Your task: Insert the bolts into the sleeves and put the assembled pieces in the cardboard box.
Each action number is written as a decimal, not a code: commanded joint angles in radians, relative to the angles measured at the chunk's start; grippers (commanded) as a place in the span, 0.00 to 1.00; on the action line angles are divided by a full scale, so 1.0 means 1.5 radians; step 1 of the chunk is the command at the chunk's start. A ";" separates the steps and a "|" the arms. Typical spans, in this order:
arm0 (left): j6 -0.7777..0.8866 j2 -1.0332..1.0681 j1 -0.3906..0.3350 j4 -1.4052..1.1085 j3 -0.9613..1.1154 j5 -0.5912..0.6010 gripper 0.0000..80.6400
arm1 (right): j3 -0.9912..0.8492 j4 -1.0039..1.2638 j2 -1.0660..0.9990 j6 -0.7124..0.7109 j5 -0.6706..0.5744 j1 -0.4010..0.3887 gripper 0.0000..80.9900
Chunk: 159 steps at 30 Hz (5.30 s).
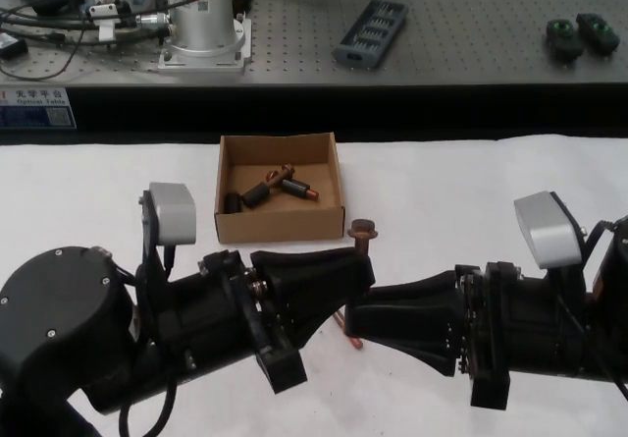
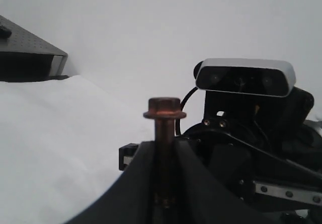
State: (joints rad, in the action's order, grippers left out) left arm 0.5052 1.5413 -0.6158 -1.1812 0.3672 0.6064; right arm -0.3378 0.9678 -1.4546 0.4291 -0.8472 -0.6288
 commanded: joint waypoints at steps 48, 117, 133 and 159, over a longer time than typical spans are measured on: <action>0.014 -0.485 0.279 0.274 -0.245 -0.033 0.50 | -0.866 -0.731 -0.481 -0.091 0.265 0.041 0.56; 0.058 -0.587 0.279 0.438 -0.149 0.005 0.50 | -0.708 -1.216 -0.380 -0.026 0.514 -0.128 0.22; 0.098 -0.587 0.279 0.438 -0.070 0.020 0.50 | -0.723 -1.100 -0.356 0.194 0.540 -0.221 0.22; 0.037 -0.569 0.279 0.709 -0.069 -0.120 0.50 | -0.749 -1.127 -0.374 -0.581 0.481 -0.020 0.37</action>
State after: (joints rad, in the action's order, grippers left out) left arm 0.5434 0.6855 -0.1984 -0.1480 0.2536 0.4449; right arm -1.4451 -0.7180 -2.0202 -0.4262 -0.1149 -0.6590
